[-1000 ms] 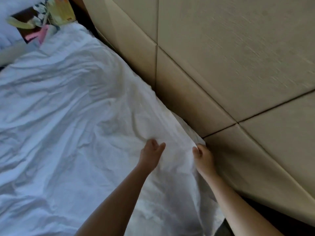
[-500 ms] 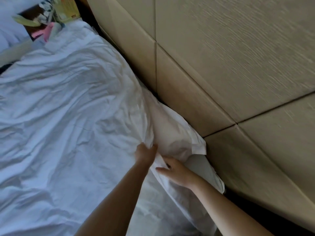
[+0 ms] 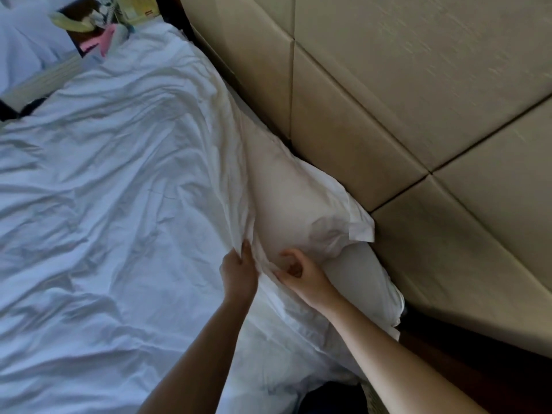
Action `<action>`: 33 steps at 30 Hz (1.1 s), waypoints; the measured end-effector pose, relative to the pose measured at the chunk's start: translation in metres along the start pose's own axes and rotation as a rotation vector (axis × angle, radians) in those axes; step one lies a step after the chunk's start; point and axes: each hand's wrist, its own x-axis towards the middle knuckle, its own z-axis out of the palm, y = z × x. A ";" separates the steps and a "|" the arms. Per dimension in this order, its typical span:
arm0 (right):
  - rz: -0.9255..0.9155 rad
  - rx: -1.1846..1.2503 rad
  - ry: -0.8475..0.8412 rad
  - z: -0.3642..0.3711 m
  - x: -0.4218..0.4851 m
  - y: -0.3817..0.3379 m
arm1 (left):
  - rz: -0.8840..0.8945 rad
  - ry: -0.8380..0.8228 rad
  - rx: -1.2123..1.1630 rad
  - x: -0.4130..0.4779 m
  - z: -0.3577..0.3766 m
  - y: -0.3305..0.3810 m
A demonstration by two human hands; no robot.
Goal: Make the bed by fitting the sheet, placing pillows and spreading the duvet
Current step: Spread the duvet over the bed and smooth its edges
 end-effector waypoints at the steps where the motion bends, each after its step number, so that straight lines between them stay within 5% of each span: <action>1: -0.031 0.020 0.025 0.001 -0.004 0.003 | 0.004 0.029 0.002 -0.001 -0.001 -0.001; 9: -0.122 -0.250 -0.045 0.018 -0.013 0.009 | 0.042 0.091 0.039 -0.010 -0.016 -0.008; 14: 0.034 0.016 -0.038 0.010 -0.017 0.003 | 0.066 0.059 0.054 -0.013 -0.021 -0.011; 21: 0.033 -0.050 -0.154 0.004 -0.036 -0.002 | 0.040 -0.019 0.005 -0.022 -0.021 -0.008; 30: -0.324 -0.429 0.541 -0.056 -0.047 0.002 | 0.096 -0.268 0.086 -0.025 0.022 0.048; 33: -0.388 -0.289 0.547 -0.058 -0.063 0.000 | 0.124 -0.397 0.152 -0.032 0.044 0.068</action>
